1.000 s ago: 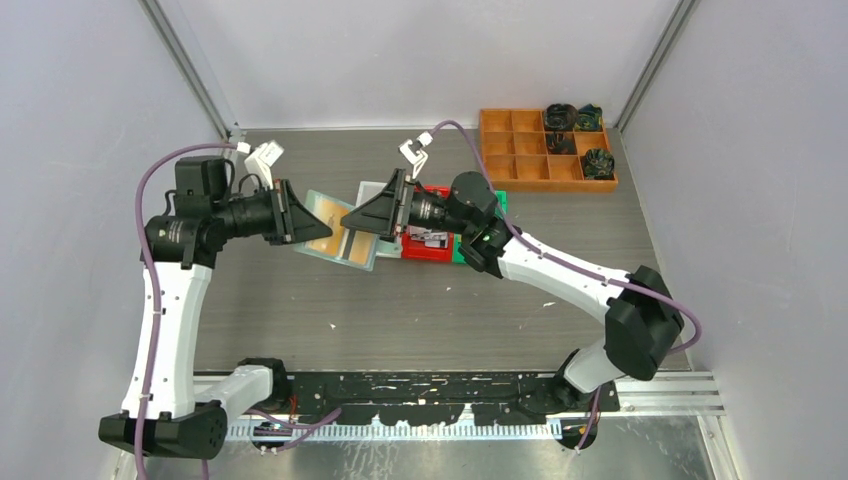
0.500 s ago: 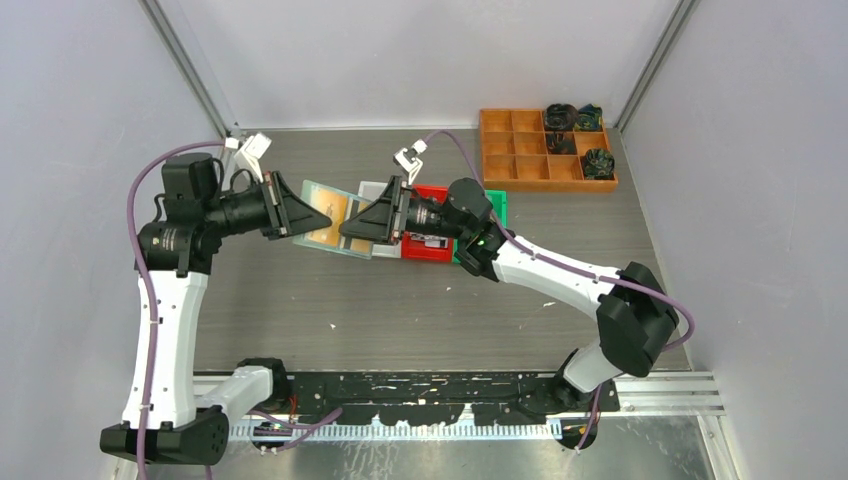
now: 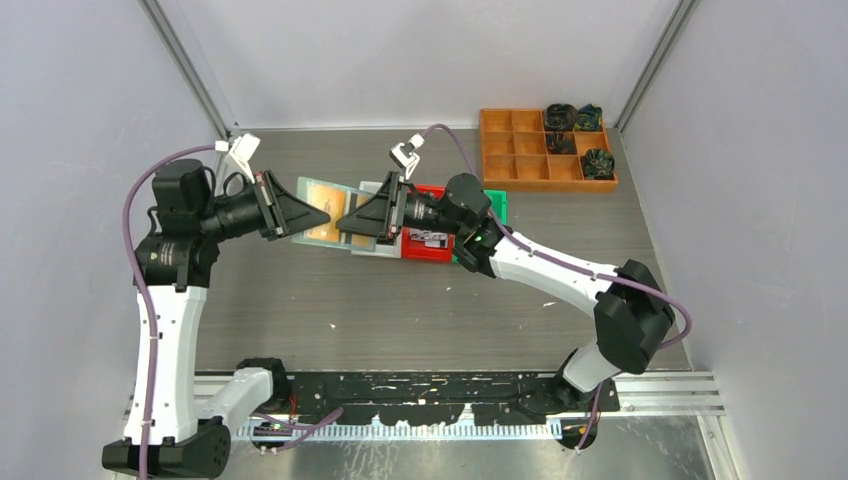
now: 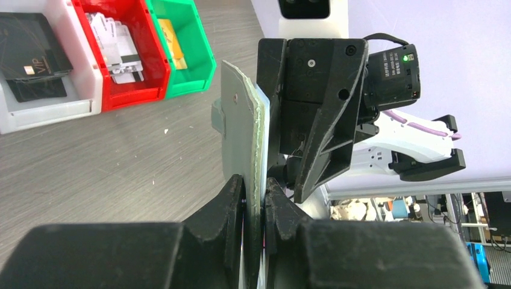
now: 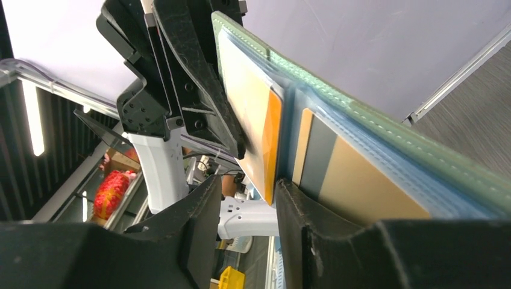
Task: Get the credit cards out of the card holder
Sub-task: Remove the credit card from the card holder.
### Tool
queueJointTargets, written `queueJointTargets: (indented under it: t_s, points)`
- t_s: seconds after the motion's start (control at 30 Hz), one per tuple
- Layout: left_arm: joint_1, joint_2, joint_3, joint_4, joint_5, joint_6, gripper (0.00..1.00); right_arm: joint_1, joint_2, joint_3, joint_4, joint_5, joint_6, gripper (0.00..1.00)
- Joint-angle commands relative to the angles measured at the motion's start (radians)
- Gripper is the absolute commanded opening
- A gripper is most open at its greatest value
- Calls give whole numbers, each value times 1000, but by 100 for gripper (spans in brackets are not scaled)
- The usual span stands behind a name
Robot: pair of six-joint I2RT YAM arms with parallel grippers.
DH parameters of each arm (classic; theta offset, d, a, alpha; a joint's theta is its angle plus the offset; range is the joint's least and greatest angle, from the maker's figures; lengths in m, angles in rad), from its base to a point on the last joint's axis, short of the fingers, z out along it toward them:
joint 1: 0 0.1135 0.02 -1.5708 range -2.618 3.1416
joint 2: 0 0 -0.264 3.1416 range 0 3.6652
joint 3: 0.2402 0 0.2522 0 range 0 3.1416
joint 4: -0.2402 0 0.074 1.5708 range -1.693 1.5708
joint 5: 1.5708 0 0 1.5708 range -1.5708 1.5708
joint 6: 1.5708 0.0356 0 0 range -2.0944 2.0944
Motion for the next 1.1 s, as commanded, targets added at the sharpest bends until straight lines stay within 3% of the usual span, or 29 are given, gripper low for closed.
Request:
queueJointTargets:
  t_s: [0.0,0.37,0.53,0.63,1.07]
  points:
    - [-5,-22,-19,102,127,-84,17,5,29,72,107,18,60,42]
    - [-2,-33,-63,220,223,-186,28,9,54,71,156,66,104,18]
    - [2,-48,-100,313,275,-262,28,9,37,46,181,77,101,9]
    - [40,-43,-101,344,296,-294,23,9,20,16,203,77,99,4]
    - [85,-36,-101,434,330,-399,16,8,-27,-58,203,76,79,1]
